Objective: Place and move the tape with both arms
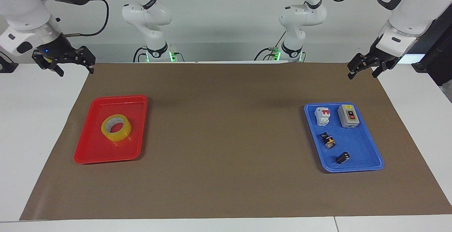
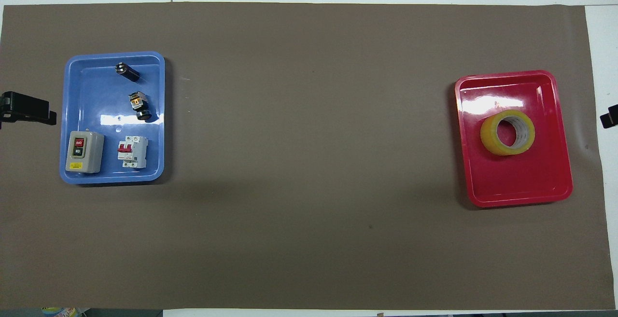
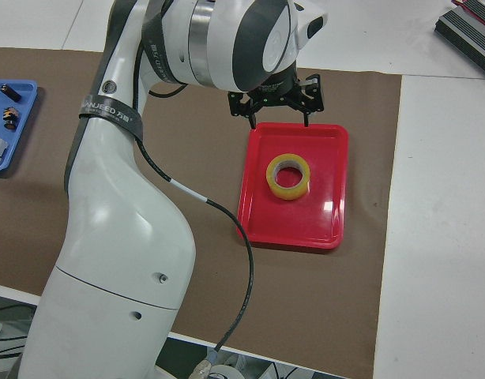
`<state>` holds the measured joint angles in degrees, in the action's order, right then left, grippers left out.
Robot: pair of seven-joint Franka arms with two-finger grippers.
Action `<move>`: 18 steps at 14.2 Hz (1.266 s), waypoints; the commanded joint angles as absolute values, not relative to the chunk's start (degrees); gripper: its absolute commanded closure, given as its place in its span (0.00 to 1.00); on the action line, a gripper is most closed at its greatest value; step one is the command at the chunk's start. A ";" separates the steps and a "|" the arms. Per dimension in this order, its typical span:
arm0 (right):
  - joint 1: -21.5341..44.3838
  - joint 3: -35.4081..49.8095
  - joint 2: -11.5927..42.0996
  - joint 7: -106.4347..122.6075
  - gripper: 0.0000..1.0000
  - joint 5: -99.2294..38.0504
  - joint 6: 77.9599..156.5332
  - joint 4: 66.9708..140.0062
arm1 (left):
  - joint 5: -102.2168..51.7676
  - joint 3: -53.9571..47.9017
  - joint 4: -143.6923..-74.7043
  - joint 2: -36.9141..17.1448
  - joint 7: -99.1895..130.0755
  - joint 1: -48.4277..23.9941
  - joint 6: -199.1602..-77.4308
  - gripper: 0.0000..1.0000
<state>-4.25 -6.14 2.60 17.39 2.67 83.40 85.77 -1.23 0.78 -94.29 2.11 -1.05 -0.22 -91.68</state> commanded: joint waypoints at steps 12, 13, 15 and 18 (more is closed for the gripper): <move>-4.57 -5.10 0.44 16.96 0.00 -1.23 85.43 88.95 | -1.93 1.23 -94.66 2.81 -1.85 -0.53 -91.85 0.00; -4.22 -5.10 0.44 16.96 0.00 -1.23 85.52 88.95 | -1.93 1.23 -94.66 2.81 -1.85 -0.53 -91.85 0.00; -3.96 -5.01 0.53 16.79 0.00 -1.14 86.13 88.86 | -1.93 1.23 -94.66 2.81 -1.85 -0.53 -91.85 0.00; -3.96 -5.10 0.62 17.14 0.00 -1.06 87.28 88.86 | -1.93 1.23 -94.66 2.81 -1.85 -0.53 -91.85 0.00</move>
<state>-3.89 -5.19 1.98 17.39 -0.43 85.84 86.98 -1.23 0.78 -94.29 2.11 -1.05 -0.22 -91.68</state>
